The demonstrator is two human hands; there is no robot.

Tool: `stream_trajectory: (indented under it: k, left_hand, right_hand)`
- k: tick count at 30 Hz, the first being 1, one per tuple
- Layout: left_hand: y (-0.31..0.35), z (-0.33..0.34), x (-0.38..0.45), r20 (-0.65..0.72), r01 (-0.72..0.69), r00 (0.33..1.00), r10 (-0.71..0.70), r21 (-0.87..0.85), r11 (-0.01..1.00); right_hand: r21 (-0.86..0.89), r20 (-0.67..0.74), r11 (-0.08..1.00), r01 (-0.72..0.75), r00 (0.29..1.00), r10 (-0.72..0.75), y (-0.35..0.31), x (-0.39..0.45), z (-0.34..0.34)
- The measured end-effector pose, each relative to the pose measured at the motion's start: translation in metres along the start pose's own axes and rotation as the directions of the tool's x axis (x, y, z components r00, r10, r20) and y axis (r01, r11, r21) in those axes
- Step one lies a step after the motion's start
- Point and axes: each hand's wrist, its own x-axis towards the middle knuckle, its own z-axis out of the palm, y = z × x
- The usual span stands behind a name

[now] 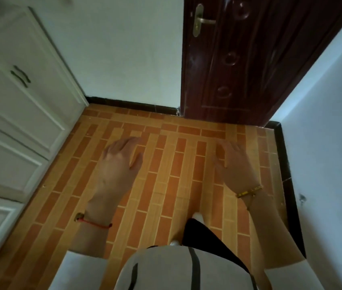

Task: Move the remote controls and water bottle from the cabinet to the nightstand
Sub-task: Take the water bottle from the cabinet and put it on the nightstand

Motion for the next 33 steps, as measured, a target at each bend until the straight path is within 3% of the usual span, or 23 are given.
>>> stream_trajectory:
  k: [12, 17, 24, 33]
  left_hand:
    - [-0.031, 0.016, 0.136, -0.183, 0.230, 0.956, -0.227, -0.007, 0.973]
    - [-0.033, 0.019, 0.196, -0.264, 0.336, 0.908, -0.324, 0.000, 0.942]
    - [-0.046, 0.018, 0.238, -0.342, 0.510, 0.807, -0.482, -0.009, 0.860]
    - [-0.111, 0.021, 0.299, -0.392, 0.610, 0.727, -0.564, -0.010, 0.793]
  right_hand:
    - [0.060, 0.105, 0.950, 0.307, 0.944, -0.312, -0.010, 0.230, 0.013]
    - [0.078, 0.117, 0.873, 0.482, 0.865, -0.488, -0.029, 0.328, 0.009]
    - [0.127, 0.211, 0.774, 0.620, 0.745, -0.632, -0.069, 0.419, 0.033]
    - [0.211, 0.280, 0.695, 0.687, 0.639, -0.717, -0.128, 0.516, 0.090]
